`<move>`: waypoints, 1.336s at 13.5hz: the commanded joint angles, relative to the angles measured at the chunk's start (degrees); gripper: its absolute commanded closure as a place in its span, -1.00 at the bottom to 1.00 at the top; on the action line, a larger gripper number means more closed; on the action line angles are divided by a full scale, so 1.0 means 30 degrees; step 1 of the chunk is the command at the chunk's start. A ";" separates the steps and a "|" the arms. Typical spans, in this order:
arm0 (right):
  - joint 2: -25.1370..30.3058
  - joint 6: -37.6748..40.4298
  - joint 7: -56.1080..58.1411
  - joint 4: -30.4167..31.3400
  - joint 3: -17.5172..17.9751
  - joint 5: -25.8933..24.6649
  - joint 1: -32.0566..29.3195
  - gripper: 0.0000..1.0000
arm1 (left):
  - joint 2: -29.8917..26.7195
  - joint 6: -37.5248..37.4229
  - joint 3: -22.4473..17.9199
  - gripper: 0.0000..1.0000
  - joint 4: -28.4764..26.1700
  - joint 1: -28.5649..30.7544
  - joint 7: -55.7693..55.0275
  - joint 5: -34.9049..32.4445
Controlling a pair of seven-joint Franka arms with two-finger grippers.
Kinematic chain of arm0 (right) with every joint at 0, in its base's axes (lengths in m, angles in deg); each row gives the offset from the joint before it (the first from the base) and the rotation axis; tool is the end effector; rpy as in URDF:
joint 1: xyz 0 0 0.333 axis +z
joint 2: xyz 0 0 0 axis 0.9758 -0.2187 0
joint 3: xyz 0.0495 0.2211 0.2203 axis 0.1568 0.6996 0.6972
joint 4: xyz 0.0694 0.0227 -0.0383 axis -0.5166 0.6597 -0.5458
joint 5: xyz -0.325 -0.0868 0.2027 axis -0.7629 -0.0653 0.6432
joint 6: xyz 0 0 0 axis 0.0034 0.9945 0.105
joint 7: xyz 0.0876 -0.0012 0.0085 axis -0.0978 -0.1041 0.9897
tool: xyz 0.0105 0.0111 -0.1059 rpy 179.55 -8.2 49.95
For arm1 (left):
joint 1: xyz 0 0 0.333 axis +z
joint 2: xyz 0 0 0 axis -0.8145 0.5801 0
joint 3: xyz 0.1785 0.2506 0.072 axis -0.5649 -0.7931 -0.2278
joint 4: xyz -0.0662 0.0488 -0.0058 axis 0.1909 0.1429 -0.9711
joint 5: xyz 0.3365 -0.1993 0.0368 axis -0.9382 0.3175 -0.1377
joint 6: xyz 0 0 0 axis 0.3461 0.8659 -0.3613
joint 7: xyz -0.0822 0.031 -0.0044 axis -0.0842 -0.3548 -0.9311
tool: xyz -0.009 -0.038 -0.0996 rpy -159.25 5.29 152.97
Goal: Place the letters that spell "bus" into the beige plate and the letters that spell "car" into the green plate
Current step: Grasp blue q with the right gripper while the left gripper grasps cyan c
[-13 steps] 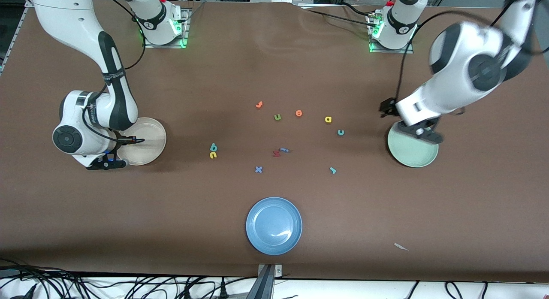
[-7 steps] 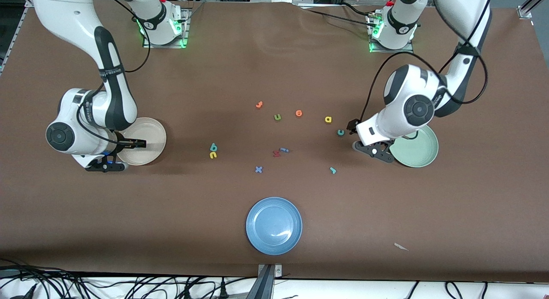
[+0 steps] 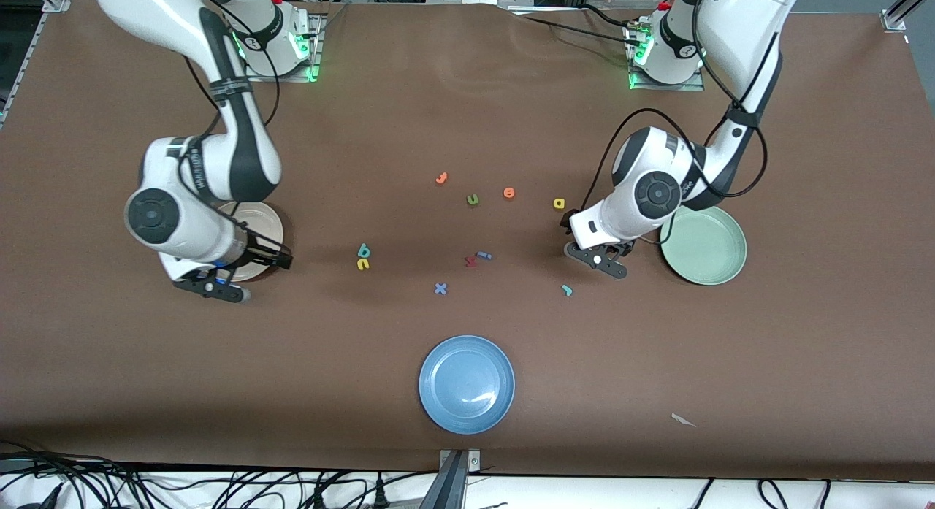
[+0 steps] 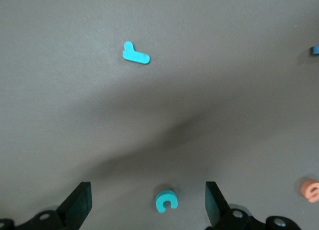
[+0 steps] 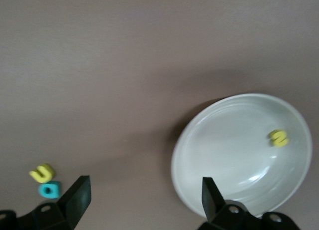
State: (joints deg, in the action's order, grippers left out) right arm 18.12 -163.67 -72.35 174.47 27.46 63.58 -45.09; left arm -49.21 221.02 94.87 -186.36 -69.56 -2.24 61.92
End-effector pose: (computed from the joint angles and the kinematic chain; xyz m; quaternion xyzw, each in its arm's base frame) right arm 0.6274 0.1420 0.2993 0.9889 -0.1362 -0.0522 0.0297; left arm 0.5472 -0.2432 0.2113 0.9747 -0.2094 -0.0566 0.0545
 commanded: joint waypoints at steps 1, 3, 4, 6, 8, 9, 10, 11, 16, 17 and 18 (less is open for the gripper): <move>-0.1171 -0.0541 -0.2084 -0.0945 0.0050 0.0775 0.0985 -0.97 | -0.0330 0.1886 -0.0345 -1.00 -0.1854 -0.0091 -0.0020 0.0236; -0.1931 -0.0780 -0.3631 -0.0946 0.0343 0.1478 0.1601 -0.97 | -0.0388 0.2155 -0.0433 -1.00 -0.2473 -0.0062 -0.0020 0.0236; -0.2110 -0.0839 -0.4455 -0.0917 0.0402 0.1656 0.1865 -0.97 | -0.0389 0.2155 -0.0433 -1.00 -0.2533 -0.0062 -0.0049 0.0294; -0.2636 -0.1595 -0.6299 -0.0888 0.0402 0.2472 0.2598 -0.97 | -0.0389 0.2155 -0.0433 -1.00 -0.2651 -0.0091 -0.0514 0.0354; -0.3192 -0.2388 -0.7330 -0.0800 0.0402 0.2945 0.3300 -0.96 | -0.0389 0.2155 -0.0404 -1.00 -0.2680 -0.0150 -0.0869 0.0354; -0.3398 -0.2885 -0.7712 -0.0712 0.0402 0.2976 0.3565 -0.96 | -0.0389 0.2155 -0.0433 -0.99 -0.2912 -0.0179 -0.0956 0.0354; -0.3748 -0.3354 -0.8034 -0.0682 0.0402 0.2976 0.3886 -0.96 | -0.0389 0.2155 -0.0433 -0.99 -0.3089 -0.0266 -0.1160 0.0354; -0.4013 -0.3620 -0.8183 -0.0682 0.0402 0.2976 0.4064 -0.96 | -0.0389 0.2213 -0.0433 -0.96 -0.3293 -0.0441 -0.1365 0.0354; -0.4426 -0.3769 -0.8272 -0.0332 0.0432 0.2976 0.4270 -0.74 | -0.0389 0.2243 -0.0404 -0.78 -0.3384 -0.1085 -0.2625 0.0324; -0.4426 -0.3740 -0.8214 -0.0156 0.0432 0.2976 0.4299 -0.68 | -0.0360 0.2272 -0.0404 -0.78 -0.3354 -0.1145 -0.2656 0.0295; -0.4426 -0.3740 -0.8126 -0.0039 0.0432 0.2976 0.4329 -0.61 | -0.0330 0.2330 -0.0404 -0.78 -0.3354 -0.1146 -0.2657 0.0266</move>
State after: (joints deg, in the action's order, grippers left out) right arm 4.88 -174.54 -97.01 173.48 29.21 71.27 -32.89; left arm -49.30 227.10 94.05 -195.24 -72.01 -9.41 61.92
